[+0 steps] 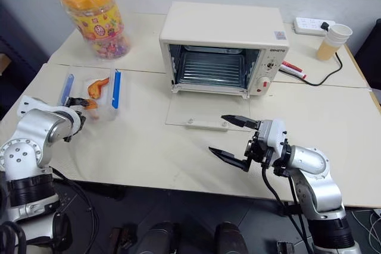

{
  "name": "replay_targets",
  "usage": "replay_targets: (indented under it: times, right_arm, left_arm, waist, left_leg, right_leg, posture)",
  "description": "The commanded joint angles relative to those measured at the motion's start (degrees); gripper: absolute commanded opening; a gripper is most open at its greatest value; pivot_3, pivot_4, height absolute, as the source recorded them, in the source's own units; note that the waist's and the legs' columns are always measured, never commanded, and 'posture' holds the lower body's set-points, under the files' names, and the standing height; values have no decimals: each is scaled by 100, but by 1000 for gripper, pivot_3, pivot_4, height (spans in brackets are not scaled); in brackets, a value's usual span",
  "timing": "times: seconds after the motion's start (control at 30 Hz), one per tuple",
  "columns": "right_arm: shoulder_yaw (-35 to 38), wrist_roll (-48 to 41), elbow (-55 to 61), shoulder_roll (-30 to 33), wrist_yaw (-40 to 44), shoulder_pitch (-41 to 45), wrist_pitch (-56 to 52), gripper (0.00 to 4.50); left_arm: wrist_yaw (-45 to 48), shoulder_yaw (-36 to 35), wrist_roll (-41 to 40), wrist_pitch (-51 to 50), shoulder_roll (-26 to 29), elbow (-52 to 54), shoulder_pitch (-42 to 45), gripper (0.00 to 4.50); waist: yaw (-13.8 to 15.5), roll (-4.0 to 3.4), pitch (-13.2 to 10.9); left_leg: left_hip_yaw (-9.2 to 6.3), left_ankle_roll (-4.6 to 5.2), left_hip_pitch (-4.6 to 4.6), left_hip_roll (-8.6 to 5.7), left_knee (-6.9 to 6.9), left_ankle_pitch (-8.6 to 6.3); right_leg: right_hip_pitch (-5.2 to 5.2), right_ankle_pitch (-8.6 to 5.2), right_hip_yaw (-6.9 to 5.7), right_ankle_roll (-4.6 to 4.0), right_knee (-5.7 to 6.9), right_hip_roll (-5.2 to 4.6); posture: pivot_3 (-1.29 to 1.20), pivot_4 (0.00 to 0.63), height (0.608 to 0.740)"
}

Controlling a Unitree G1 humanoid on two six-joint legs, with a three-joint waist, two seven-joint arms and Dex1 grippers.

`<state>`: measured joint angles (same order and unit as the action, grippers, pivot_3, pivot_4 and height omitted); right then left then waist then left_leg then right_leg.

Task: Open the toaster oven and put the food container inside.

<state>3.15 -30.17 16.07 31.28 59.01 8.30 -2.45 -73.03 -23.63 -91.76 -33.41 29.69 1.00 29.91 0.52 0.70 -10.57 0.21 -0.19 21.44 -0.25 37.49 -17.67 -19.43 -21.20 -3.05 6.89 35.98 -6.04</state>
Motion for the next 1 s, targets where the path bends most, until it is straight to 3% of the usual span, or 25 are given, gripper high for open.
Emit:
replay_targets:
  times: [0.03, 0.27, 0.5, 0.93, 1.0]
  right_arm:
    - [165, -50, 322, 74, -66, -66, 66, 4500]
    - [125, -77, 334, 59, -118, -58, 19, 4500]
    - [103, -61, 238, 32, -116, 39, 32, 4500]
    - [18, -36, 84, -32, -105, 204, 68, 4500]
    - [6, -27, 62, -43, -98, 217, 83, 4500]
  left_arm:
    - [138, -110, 55, -169, 15, -120, 173, 4491]
    - [175, -213, 148, -380, 22, -379, 243, 3128]
    - [174, -434, 344, -502, 99, -458, 260, 1346]
    - [703, -423, 215, -1864, 881, -974, 319, 1346]
    - [865, -387, 247, -2112, 992, -1113, 357, 998]
  waist:
    - [4, 0, 0]
    - [2, 1, 0]
    - [0, 1, 0]
    - [-57, 1, 0]
    - [-52, 1, 0]
  left_leg:
    - [0, 0, 0, 0, 0, 0]
    - [0, 0, 0, 3, 0, 0]
    - [1, -1, -1, 3, 0, 0]
    - [1, -3, -1, 4, -4, 1]
    - [0, -3, -1, 4, -5, 1]
  right_leg:
    - [0, 0, 0, 0, 0, 0]
    - [-2, 0, 1, 0, 2, 1]
    - [-2, 0, 2, 0, 2, 1]
    - [-9, 0, 4, 0, 8, 0]
    - [-9, 0, 4, 0, 8, -2]
  posture:
    - [0, 150, 740]
    - [0, 150, 740]
    - [0, 150, 740]
    - [0, 150, 740]
    - [0, 150, 740]
